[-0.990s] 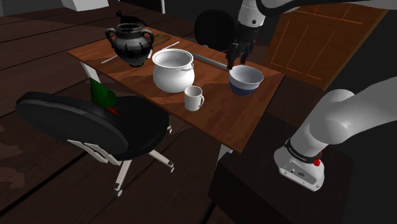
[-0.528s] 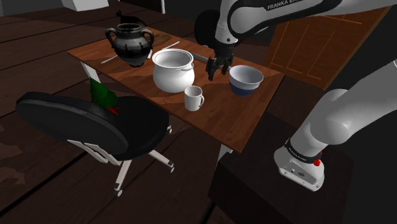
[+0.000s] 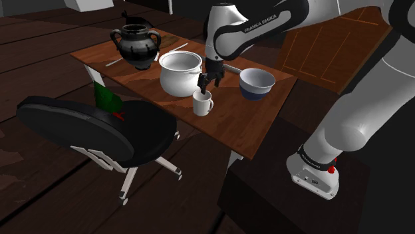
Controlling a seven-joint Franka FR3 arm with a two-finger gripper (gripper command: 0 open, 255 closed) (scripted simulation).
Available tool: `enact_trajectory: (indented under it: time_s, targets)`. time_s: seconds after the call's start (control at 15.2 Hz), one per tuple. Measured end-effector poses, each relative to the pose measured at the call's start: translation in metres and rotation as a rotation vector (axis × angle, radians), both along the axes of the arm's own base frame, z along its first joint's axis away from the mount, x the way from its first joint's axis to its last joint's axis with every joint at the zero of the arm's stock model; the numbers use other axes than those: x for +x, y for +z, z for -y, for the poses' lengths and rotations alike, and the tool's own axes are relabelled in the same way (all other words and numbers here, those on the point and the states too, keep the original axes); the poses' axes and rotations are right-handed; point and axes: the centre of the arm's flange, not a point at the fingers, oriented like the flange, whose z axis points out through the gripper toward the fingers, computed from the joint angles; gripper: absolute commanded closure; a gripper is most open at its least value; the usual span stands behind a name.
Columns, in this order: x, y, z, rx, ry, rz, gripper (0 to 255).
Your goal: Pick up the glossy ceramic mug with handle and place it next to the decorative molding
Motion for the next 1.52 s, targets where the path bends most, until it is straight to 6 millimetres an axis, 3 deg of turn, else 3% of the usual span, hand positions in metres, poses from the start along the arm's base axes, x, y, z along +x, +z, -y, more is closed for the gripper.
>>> enact_trajectory:
  time_s: [0.46, 0.92, 0.99, 1.52]
  targets:
    - [0.006, -0.039, -0.006, 0.000, 0.002, 0.001, 0]
    - [0.006, -0.046, -0.005, 0.000, 0.002, 0.002, 0]
    - [0.006, -0.046, -0.005, 0.000, 0.002, 0.002, 255]
    - [0.006, -0.046, -0.005, 0.000, 0.002, 0.001, 255]
